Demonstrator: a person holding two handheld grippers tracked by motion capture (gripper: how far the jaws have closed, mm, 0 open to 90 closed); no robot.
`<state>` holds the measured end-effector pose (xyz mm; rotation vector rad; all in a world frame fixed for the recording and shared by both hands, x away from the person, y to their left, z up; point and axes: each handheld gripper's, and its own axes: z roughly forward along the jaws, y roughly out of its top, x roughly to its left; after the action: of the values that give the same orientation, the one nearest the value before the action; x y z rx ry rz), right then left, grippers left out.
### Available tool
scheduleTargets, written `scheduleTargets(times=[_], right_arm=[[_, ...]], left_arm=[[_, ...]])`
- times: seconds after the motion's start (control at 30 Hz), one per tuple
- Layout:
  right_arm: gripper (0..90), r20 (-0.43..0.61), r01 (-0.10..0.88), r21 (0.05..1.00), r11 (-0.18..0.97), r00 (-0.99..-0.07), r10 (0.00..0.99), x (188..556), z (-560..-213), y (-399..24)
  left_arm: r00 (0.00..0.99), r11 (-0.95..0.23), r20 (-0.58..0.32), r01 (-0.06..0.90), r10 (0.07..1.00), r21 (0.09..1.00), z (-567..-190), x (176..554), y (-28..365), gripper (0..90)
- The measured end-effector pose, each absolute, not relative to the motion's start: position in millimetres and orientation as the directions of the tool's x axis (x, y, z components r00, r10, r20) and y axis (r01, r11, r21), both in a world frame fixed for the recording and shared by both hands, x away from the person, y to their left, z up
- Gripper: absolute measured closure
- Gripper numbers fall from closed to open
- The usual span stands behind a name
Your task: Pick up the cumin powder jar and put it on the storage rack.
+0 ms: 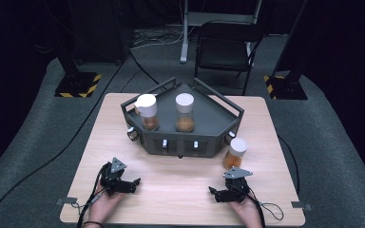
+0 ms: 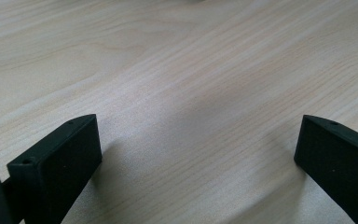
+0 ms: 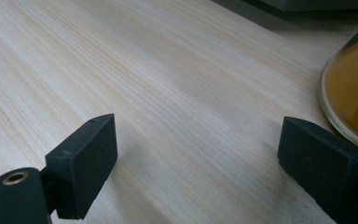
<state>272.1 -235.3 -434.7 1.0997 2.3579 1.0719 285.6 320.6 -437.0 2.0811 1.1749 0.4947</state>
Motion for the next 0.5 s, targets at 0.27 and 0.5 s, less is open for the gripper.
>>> scheduleTargets(times=[0.27,0.5], right_arm=[[10.7,-0.008,0.507,0.74,0.441,-0.65,0.76,270.2,-433.9,-230.0],[10.0,-0.008,0.508,0.74,0.441,-0.649,0.761,270.2,-433.9,-229.3]], left_arm=[[0.519,-0.355,-0.005,0.593,0.855,0.722,-437.0,285.6,320.6,0.1],[0.519,-0.355,-0.006,0.593,0.855,0.722,-437.0,285.6,320.6,0.1]])
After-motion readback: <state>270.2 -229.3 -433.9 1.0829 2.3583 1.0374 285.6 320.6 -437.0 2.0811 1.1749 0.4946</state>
